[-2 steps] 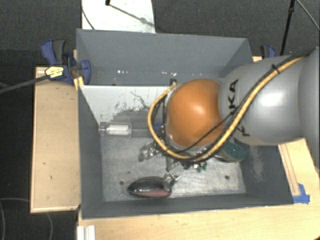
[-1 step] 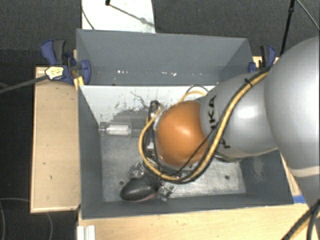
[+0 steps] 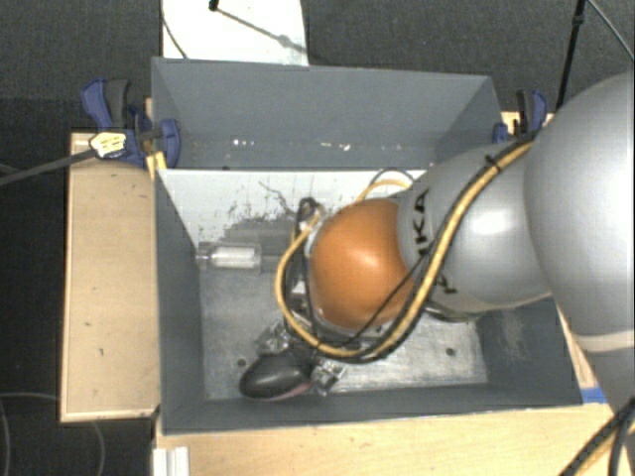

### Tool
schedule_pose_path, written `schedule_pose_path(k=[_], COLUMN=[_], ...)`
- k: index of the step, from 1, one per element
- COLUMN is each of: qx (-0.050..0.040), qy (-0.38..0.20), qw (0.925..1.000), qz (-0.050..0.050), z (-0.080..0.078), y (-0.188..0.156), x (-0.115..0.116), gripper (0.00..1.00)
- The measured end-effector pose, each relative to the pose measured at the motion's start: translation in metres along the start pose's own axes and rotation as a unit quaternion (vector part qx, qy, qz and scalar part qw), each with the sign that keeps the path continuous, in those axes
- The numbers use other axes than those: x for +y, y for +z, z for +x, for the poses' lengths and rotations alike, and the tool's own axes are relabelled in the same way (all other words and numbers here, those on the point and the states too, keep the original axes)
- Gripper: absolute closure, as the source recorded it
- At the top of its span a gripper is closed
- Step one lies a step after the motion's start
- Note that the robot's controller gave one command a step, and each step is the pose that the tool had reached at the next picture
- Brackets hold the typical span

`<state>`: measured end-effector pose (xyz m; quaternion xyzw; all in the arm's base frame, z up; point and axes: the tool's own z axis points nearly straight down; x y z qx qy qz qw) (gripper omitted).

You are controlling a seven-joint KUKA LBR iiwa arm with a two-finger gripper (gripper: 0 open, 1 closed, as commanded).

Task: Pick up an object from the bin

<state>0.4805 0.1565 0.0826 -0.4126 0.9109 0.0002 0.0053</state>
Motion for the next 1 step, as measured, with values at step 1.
schedule_pose_path(k=[1], qx=[0.0011], qy=[0.001], qw=[1.0], qz=[0.001], z=[0.0061], y=[-0.13], x=[-0.0211], gripper=[1.0])
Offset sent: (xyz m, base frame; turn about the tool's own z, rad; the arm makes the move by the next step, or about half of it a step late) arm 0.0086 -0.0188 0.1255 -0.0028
